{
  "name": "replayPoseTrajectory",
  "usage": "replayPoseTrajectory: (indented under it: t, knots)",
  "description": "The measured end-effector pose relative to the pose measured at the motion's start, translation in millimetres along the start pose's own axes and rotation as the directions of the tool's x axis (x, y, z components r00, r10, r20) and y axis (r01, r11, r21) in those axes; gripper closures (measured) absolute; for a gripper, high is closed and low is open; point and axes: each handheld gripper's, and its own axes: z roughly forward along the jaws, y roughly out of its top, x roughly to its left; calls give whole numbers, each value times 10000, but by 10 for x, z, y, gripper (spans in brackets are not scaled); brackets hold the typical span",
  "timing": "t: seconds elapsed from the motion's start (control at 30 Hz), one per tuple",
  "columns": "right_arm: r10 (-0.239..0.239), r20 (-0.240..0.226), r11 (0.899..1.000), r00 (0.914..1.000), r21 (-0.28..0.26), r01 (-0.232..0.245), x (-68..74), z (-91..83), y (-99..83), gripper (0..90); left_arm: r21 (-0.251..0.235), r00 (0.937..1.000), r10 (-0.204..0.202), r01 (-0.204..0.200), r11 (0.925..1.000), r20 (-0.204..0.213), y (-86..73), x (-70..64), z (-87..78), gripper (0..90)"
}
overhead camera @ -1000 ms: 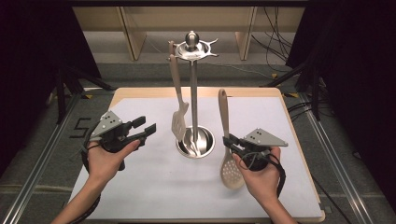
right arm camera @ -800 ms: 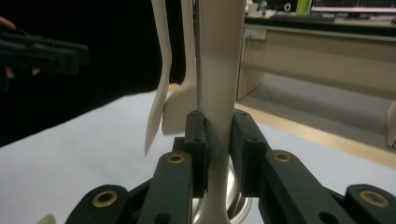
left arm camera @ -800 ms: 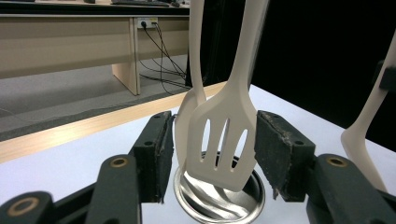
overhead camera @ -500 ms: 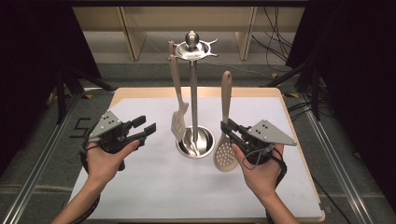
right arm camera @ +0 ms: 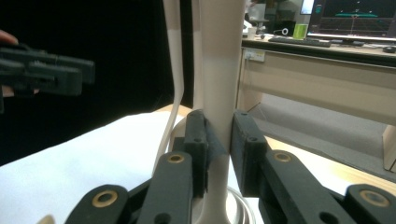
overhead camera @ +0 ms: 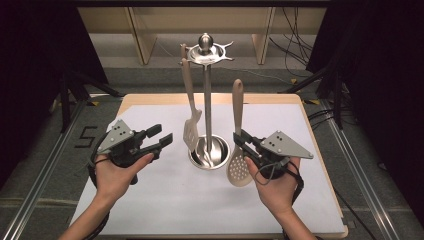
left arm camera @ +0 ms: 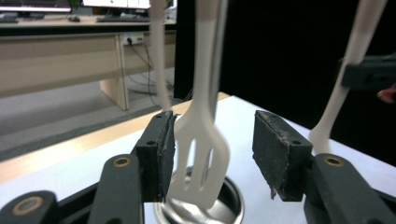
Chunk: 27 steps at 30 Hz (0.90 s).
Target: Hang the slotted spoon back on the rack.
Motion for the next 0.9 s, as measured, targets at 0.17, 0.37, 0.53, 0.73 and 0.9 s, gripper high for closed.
replayPoseTrajectory:
  t: [0.17, 0.37, 0.53, 0.73, 0.9]
  knots:
    - [-235, 1, 9997, 9997, 65, 235, 15, 31, -25, 788, -341, 9990, 206, -192, 9992, 407, 155, -106, 70, 478]
    - [-128, -117, 9998, 9998, 178, 130, 19, 79, -71, 787, -486, 9953, 398, -356, 9982, 888, 325, -260, 207, 471]
    - [-147, -63, 9994, 9999, 326, 149, 27, 97, -72, 787, -460, 9904, 216, -154, 9988, 1365, 417, -368, 375, 450]
    - [-199, -123, 9990, 9997, 395, 203, 60, 125, -80, 788, -490, 9850, 382, -303, 9983, 1681, 499, -501, 504, 426]
    - [-324, -110, 9986, 9994, 411, 328, 100, 134, -68, 787, -511, 9773, 400, -300, 9982, 2078, 563, -609, 584, 451]
